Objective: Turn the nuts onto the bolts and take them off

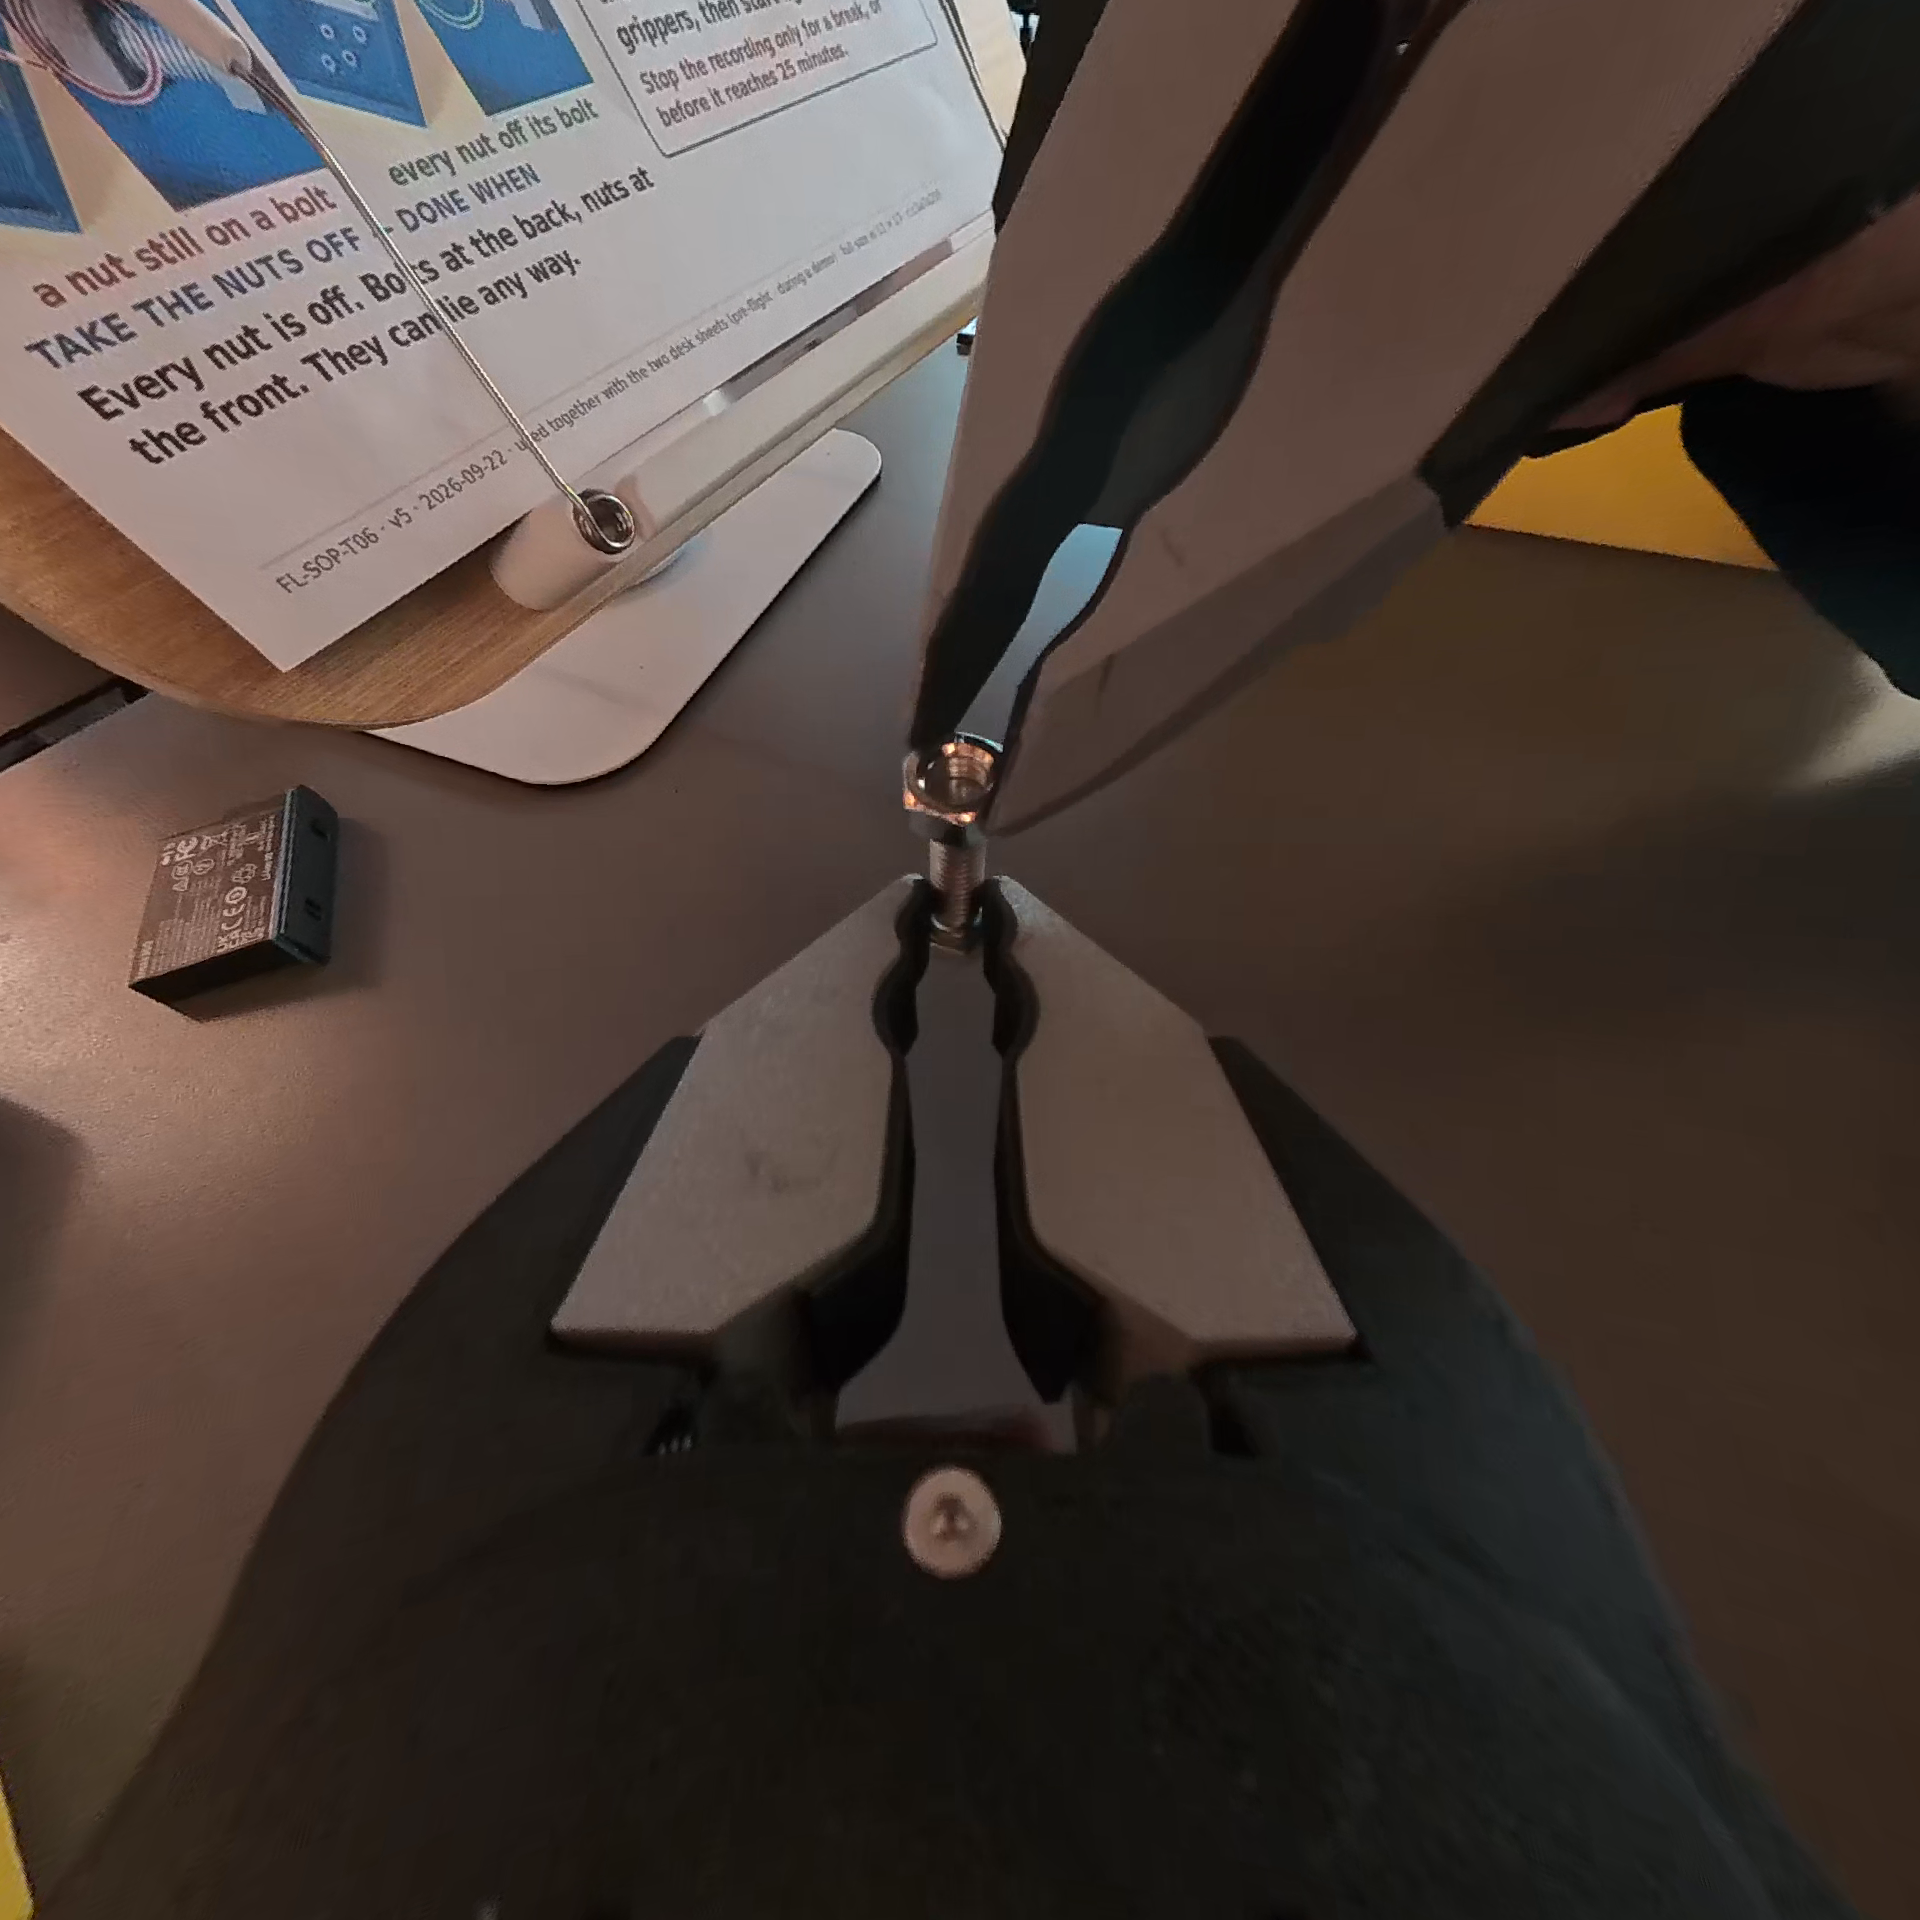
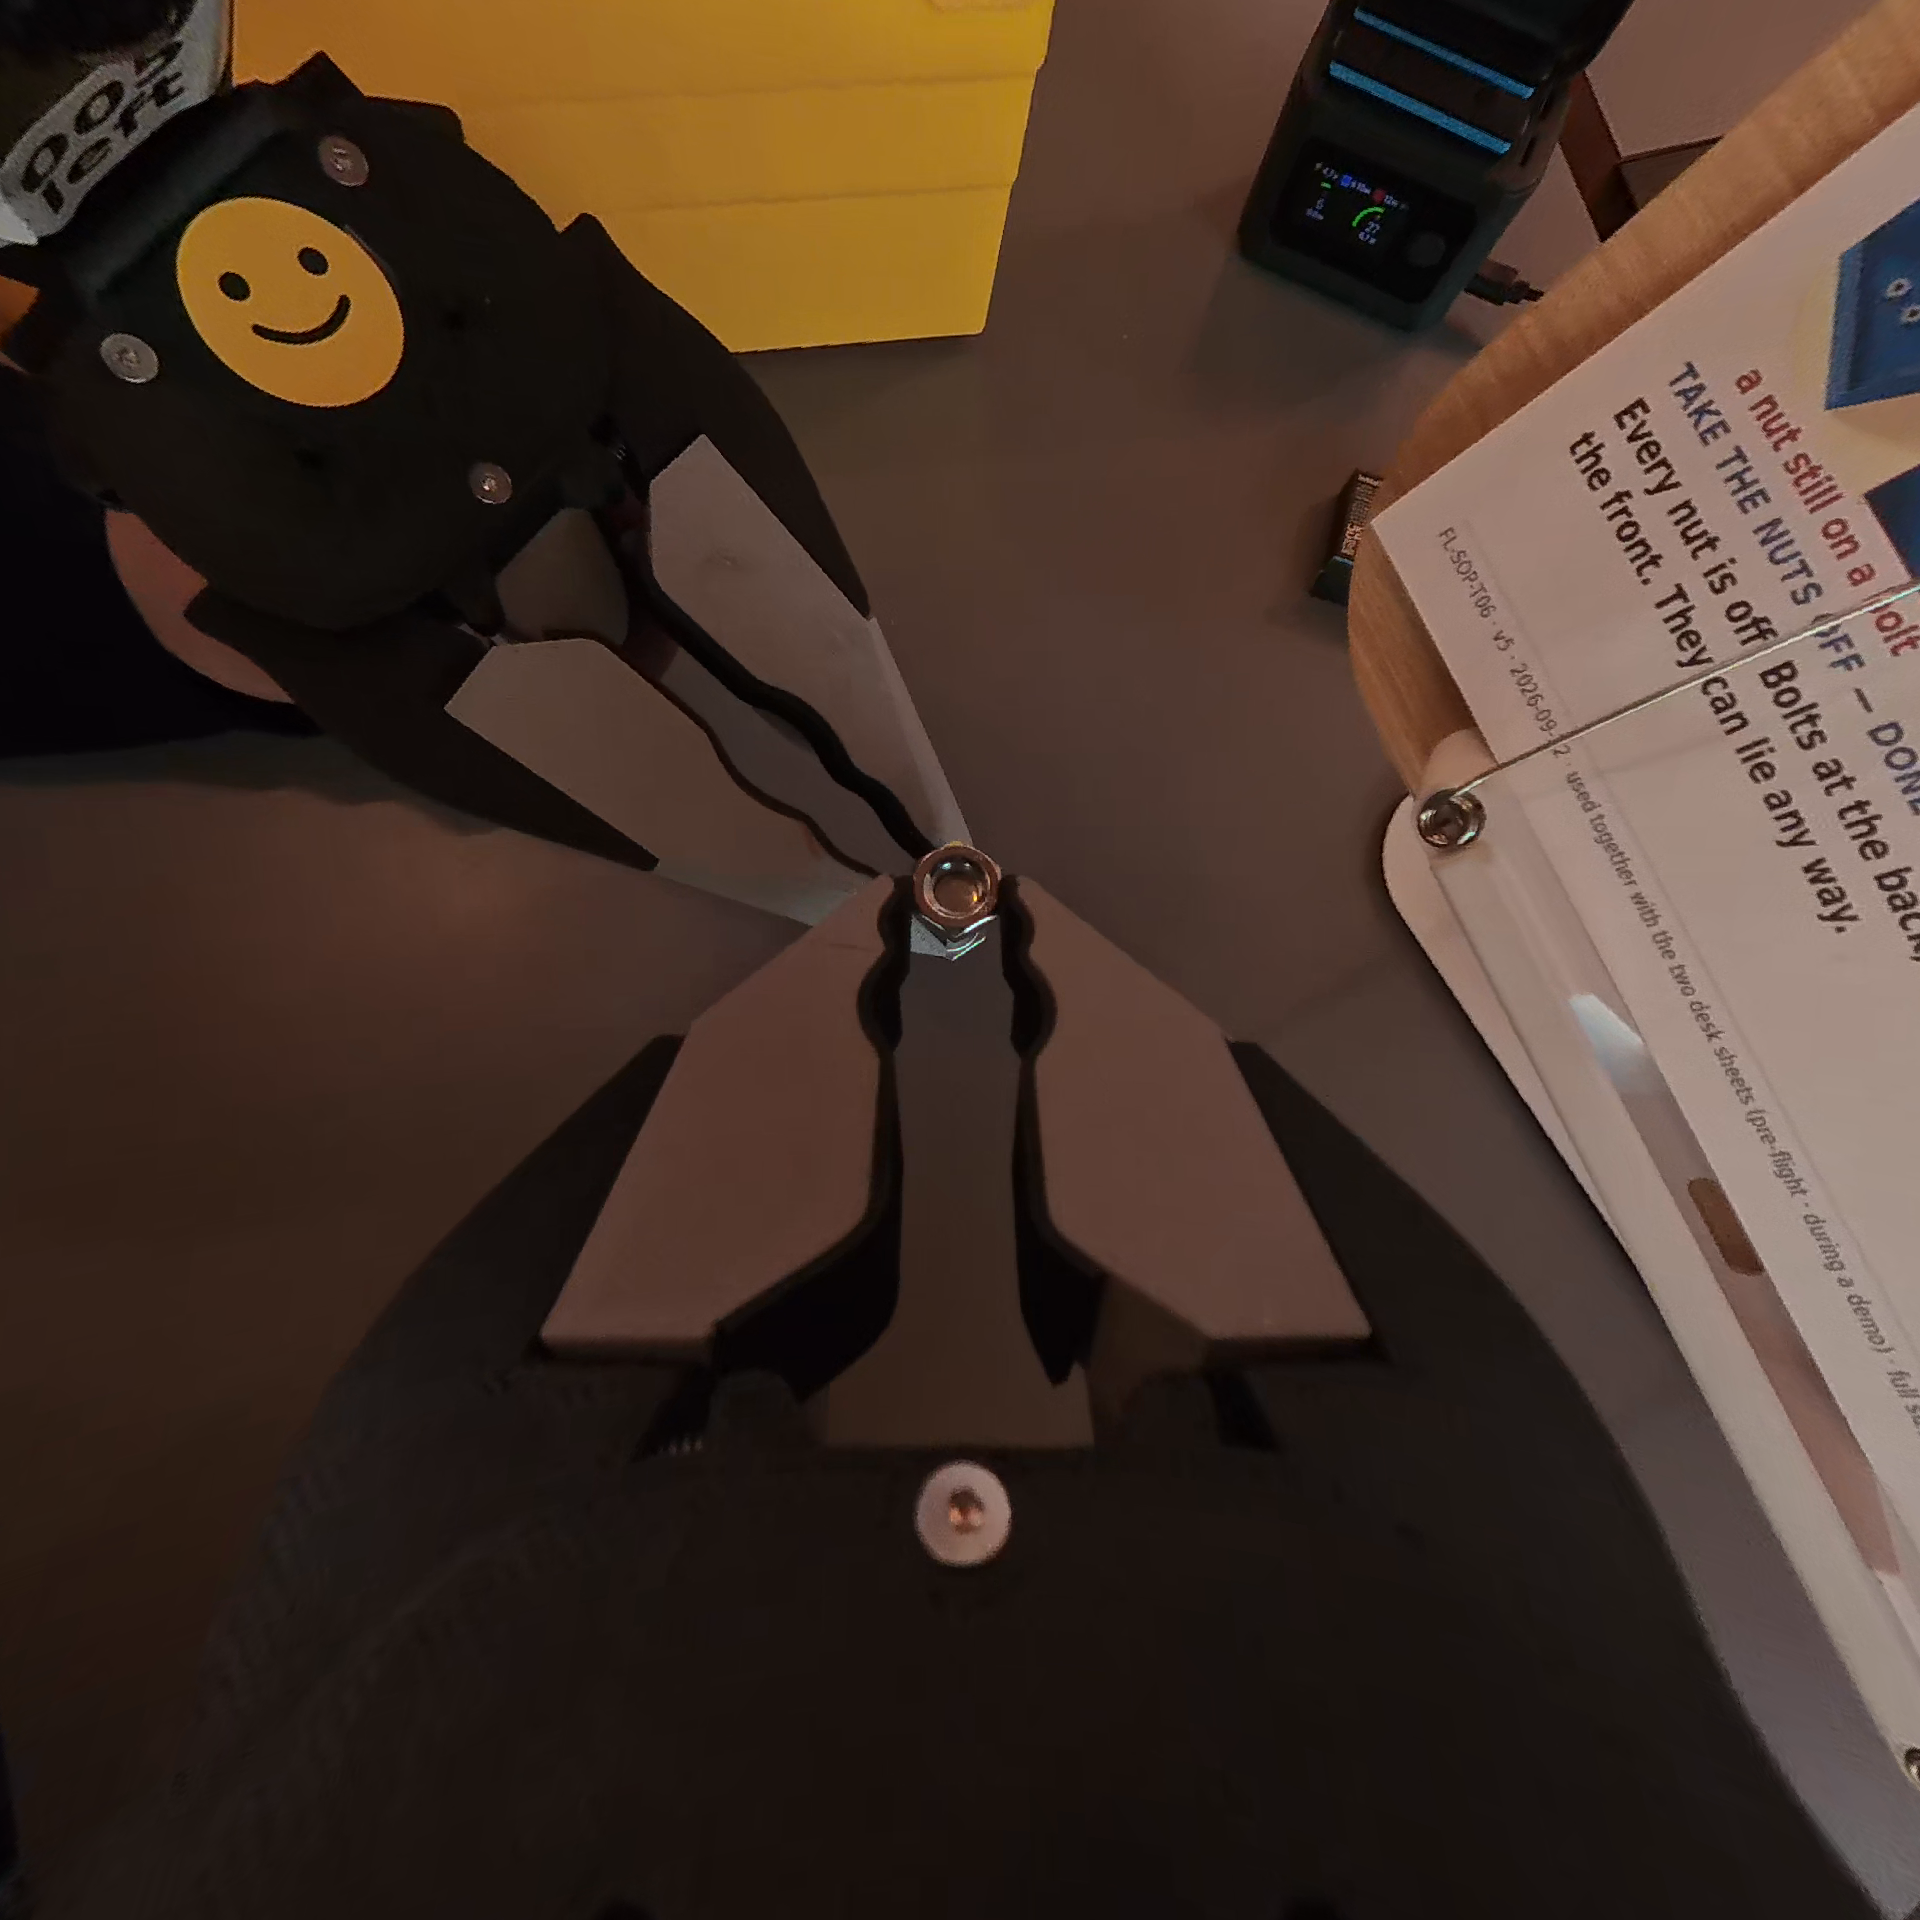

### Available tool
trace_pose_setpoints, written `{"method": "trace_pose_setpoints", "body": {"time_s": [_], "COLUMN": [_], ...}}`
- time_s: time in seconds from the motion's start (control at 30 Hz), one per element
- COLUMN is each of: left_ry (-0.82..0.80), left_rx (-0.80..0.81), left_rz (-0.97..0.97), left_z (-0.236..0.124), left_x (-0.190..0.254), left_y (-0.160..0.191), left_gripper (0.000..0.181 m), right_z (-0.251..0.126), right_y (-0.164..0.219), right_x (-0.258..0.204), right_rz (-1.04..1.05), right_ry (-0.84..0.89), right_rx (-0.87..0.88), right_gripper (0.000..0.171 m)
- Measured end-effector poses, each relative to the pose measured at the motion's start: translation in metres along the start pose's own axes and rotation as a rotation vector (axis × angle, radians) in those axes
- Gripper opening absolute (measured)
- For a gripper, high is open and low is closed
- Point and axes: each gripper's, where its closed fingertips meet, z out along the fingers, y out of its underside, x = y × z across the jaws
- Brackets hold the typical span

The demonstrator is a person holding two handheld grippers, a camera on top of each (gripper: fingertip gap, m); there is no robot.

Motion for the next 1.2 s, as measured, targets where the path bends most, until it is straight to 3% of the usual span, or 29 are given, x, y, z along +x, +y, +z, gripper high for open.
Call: {"method": "trace_pose_setpoints", "body": {"time_s": [0.83,1.0,1.2], "left_ry": [0.006,0.028,0.125], "left_rx": [0.009,0.017,0.025], "left_rz": [-0.017,-0.012,0.009], "left_z": [-0.001,-0.001,-0.003], "left_x": [-0.002,0.001,0.018], "left_y": [-0.001,-0.002,-0.004], "left_gripper": [0.007,0.007,0.007], "right_z": [-0.011,-0.025,-0.045], "right_y": [-0.005,-0.012,-0.003], "right_x": [0.004,0.009,-0.005], "right_rz": [0.015,0.004,0.026], "right_ry": [-0.018,-0.05,-0.228], "right_rx": [0.049,0.13,0.365], "right_gripper": [0.019,0.024,0.031]}}
